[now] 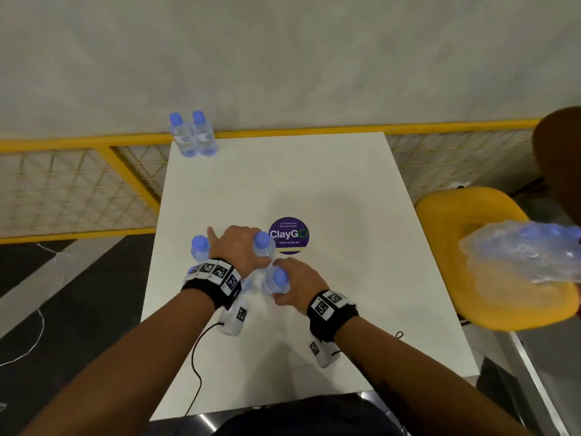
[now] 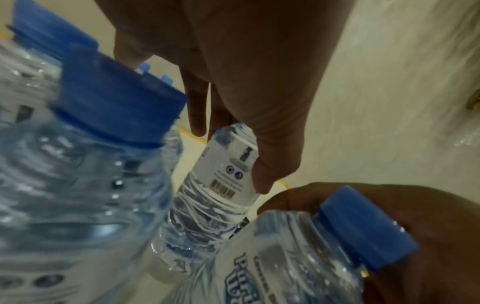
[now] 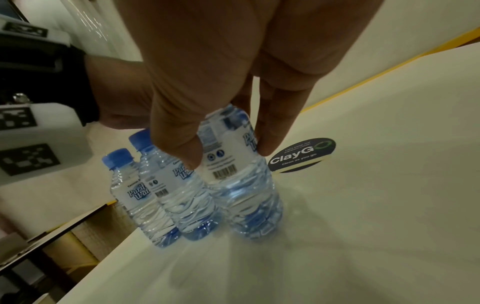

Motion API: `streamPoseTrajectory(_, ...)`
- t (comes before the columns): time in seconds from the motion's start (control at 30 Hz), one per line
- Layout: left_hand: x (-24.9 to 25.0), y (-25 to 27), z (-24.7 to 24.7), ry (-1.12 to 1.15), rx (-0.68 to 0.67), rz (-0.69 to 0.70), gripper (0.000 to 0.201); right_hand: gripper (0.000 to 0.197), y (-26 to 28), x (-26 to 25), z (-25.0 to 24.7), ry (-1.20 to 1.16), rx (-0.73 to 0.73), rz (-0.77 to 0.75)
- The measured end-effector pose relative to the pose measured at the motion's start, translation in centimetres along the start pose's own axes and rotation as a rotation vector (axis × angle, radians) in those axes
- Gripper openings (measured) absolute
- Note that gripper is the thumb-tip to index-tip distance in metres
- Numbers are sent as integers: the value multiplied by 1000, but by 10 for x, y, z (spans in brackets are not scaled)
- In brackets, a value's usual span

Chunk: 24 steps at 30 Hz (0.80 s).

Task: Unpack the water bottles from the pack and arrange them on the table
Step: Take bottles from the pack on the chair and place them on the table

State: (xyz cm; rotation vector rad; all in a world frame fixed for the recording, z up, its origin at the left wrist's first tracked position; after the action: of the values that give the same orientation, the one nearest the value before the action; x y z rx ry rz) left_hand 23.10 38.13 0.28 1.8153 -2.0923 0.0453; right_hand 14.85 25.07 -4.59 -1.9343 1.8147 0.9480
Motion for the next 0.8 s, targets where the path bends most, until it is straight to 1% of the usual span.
streamPoseTrajectory(0.1, -6, -4, 4, 3, -56, 20, 32, 54, -12, -6, 13, 32, 8, 27)
streamPoseTrajectory(0.17, -6, -7, 7, 10, -87, 42, 28, 50, -17, -7, 20, 31, 15, 59)
streamPoseTrajectory(0.27, -12, -11, 12, 4, -78, 37, 25, 45, -19, -5, 23, 10, 48, 104)
streamPoseTrajectory(0.4, -23, -18, 29, -90, -163, 38, 25, 49, -18, -7, 19, -10, 83, 123)
streamPoseTrajectory(0.5, -24, -24, 33, -112, -223, 52, 24, 52, -18, -8, 17, -30, 85, 132)
streamPoseTrajectory(0.57, -22, -22, 31, -93, -225, 82, 28, 52, -20, -9, 18, -29, 81, 130)
streamPoseTrajectory(0.63, -21, -19, 28, -53, -188, 107, 30, 53, -24, -13, 20, -21, 65, 118)
streamPoseTrajectory(0.8, -19, -17, 29, -24, -147, 136, 30, 49, -27, -19, 21, -16, 51, 105)
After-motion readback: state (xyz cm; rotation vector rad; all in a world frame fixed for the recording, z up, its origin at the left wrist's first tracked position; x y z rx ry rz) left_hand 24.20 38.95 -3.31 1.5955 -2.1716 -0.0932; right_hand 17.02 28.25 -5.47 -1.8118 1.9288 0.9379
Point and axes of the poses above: each hand's wrist, its own y-axis away from the middle knuckle, its own z-axis out of the palm, x = y × z, the point moved 10 cm from there along -y, towards the middle knuckle, and after that the axes turned 7 degrees about x, right-handed, at the moved point
